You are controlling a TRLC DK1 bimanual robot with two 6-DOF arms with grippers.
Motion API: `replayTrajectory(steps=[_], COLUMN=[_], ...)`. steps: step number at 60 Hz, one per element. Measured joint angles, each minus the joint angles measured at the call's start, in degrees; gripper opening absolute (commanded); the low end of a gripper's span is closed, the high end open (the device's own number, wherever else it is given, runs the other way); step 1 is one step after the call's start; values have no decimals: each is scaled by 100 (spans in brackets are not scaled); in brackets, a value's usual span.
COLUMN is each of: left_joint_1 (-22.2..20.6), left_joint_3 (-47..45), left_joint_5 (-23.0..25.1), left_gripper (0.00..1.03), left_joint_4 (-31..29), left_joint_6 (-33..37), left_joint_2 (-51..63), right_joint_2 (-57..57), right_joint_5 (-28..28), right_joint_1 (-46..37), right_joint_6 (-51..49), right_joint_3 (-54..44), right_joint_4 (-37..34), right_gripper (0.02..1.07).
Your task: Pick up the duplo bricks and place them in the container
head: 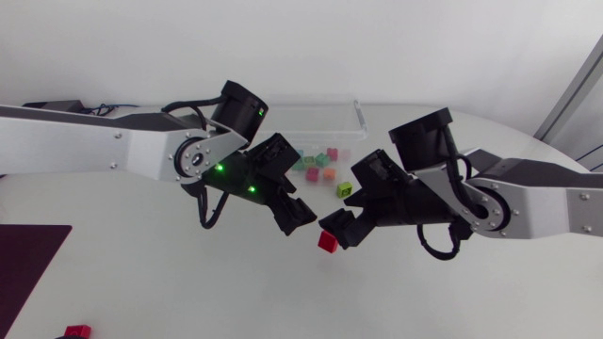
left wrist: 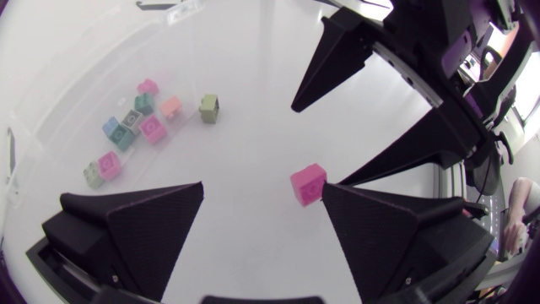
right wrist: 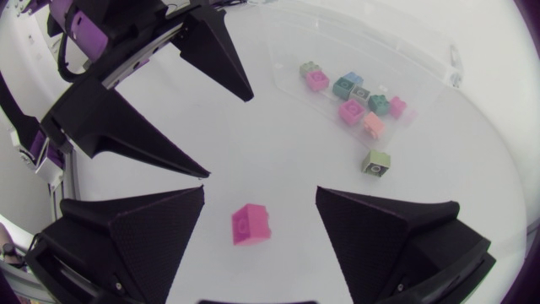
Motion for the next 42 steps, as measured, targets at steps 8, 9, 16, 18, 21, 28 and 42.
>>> replayTrajectory(steps=[8,9,16,18,21,28,42], left_joint_1=[13,17,129,164,210,280,407], left_joint_3=[0,0,0,0,0,0,-144], left_joint_5=[-46,-46,-61,-63,-77,-249,-409], left_gripper=[98,98,98,98,98,98,98], left_joint_4=[-2,-2,-111,-155,-201,-197,-153], left_joint_6=[-2,-2,-2,0,0,13,44], left_joint_2=[81,66,-262,-433,-693,-1421,-1928], right_joint_2=[70,92,223,238,273,533,710], right_joint_5=[4,4,2,-11,-35,-243,-317], right_joint_1=[0,0,-7,-20,-52,-315,-514], right_joint_6=[-9,-24,-227,-352,-570,-1178,-2039], right_joint_3=[0,0,0,0,-9,-15,-24], right_joint_4=[50,61,22,-35,-105,-332,-723], right_gripper=[98,98,98,98,98,98,98])
